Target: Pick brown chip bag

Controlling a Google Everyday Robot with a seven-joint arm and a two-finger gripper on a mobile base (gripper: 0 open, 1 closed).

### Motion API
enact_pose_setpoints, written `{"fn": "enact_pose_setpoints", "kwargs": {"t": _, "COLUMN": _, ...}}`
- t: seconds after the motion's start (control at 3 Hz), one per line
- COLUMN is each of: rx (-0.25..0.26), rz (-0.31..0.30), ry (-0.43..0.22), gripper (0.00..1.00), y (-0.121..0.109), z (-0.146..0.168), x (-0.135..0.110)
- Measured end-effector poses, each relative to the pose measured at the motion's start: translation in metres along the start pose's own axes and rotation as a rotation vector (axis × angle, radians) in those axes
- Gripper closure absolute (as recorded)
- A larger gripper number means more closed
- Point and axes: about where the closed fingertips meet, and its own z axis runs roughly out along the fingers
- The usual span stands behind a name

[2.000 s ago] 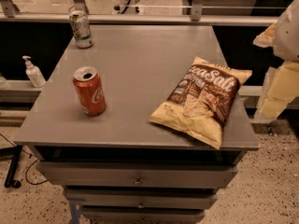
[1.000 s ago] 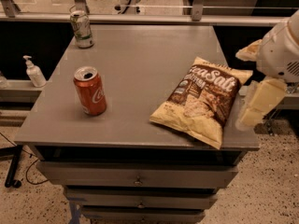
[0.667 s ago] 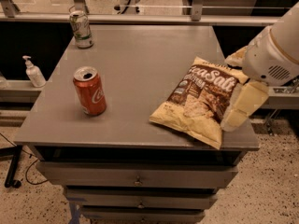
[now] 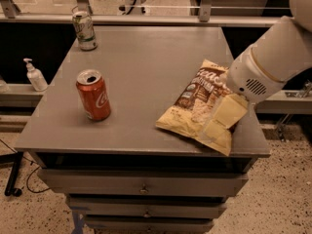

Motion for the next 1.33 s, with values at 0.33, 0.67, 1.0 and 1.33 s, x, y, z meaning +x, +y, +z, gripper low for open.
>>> {"fn": "enact_pose_setpoints", "kwargs": {"t": 0.33, "rx": -0.008, "rz": 0.056, "ry": -0.014, "gripper": 0.0, "y": 0.012, "z": 0.023, "x": -0.003}}
{"fn": "enact_pose_setpoints", "kwargs": {"t": 0.67, "rx": 0.005, "rz": 0.076, "ry": -0.029, "gripper": 0.18, "y": 0.021, "z": 0.038, "x": -0.007}}
{"fn": "enact_pose_setpoints", "kwargs": {"t": 1.0, "rx": 0.021, "rz": 0.088, "ry": -0.037, "gripper": 0.41, "y": 0.025, "z": 0.046, "x": -0.008}}
{"fn": "enact_pose_setpoints", "kwargs": {"t": 1.33, "rx": 0.048, "rz": 0.079, "ry": -0.039, "gripper": 0.64, "y": 0.025, "z": 0.046, "x": -0.01}}
